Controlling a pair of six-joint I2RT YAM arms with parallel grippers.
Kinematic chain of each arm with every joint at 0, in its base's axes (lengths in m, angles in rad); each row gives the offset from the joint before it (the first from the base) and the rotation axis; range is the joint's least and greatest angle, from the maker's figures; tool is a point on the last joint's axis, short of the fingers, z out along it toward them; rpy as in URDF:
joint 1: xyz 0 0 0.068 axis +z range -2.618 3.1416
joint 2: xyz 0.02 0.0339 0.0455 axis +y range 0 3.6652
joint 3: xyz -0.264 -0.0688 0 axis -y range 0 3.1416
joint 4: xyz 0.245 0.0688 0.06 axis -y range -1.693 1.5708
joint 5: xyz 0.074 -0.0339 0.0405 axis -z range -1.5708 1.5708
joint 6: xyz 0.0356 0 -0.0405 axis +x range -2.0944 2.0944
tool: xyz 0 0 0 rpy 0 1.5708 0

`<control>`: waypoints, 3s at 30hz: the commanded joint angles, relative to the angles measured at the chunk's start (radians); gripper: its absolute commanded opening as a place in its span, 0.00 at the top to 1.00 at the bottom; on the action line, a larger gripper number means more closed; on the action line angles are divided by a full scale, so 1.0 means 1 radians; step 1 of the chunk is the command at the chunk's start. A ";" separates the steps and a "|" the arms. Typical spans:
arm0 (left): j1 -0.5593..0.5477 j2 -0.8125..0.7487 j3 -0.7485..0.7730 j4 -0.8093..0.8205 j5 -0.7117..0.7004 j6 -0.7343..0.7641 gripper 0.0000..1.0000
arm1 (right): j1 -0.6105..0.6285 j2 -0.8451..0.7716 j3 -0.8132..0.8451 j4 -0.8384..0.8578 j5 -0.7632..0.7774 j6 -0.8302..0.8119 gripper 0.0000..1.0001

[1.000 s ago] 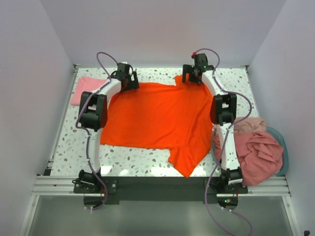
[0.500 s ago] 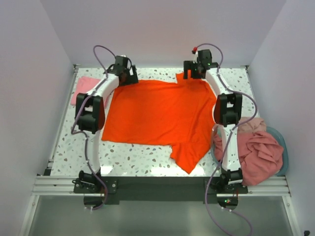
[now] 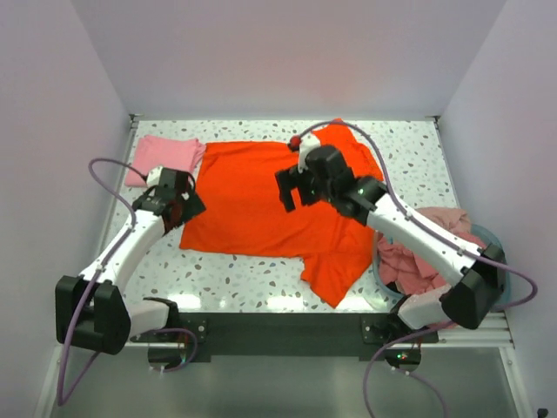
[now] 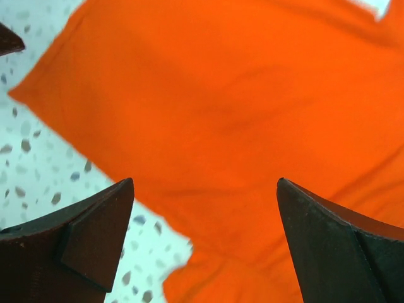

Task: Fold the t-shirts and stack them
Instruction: Fold the tshirt

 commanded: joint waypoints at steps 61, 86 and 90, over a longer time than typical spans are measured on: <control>0.075 0.067 -0.390 0.204 0.021 -0.180 1.00 | 0.503 -0.009 -0.686 -0.209 0.156 0.513 0.75; 0.075 0.046 -0.185 0.172 0.094 -0.157 1.00 | 0.082 -0.157 -0.268 -0.409 0.292 0.228 1.00; 0.075 0.103 -0.112 0.172 0.087 -0.158 1.00 | -0.012 -0.093 -0.183 -0.381 0.280 0.163 1.00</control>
